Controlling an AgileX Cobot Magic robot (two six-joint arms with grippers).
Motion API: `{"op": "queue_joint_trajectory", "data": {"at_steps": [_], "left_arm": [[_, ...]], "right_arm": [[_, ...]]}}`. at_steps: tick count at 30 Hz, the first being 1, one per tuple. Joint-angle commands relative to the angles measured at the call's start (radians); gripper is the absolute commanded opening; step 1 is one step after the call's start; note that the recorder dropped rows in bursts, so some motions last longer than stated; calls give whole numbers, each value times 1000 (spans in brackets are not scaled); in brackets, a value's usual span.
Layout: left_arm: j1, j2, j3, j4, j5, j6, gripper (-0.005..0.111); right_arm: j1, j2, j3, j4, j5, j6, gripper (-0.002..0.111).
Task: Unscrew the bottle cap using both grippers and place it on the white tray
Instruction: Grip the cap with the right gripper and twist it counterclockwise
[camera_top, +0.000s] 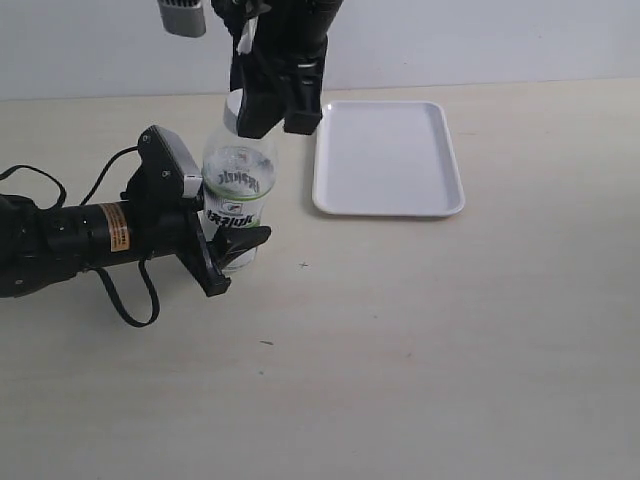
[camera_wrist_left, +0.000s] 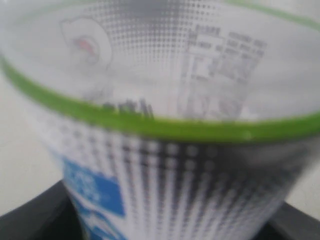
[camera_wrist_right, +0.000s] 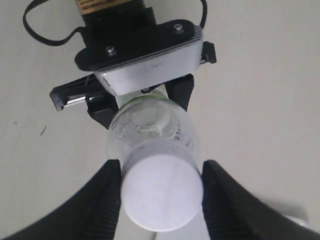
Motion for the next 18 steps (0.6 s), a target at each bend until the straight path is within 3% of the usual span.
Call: {"op": "queue_joint_trajectory", "data": {"at_steps": [1,18], "left_arm": [[-2,-6,-2,22,-9,-30,0],[-2,-6,-2,22,-13,-49,0]], "right_arm": [[1,-4,-3,-25,13,-166,0],[1,-4,-3,-25,13,-572,0]]}}
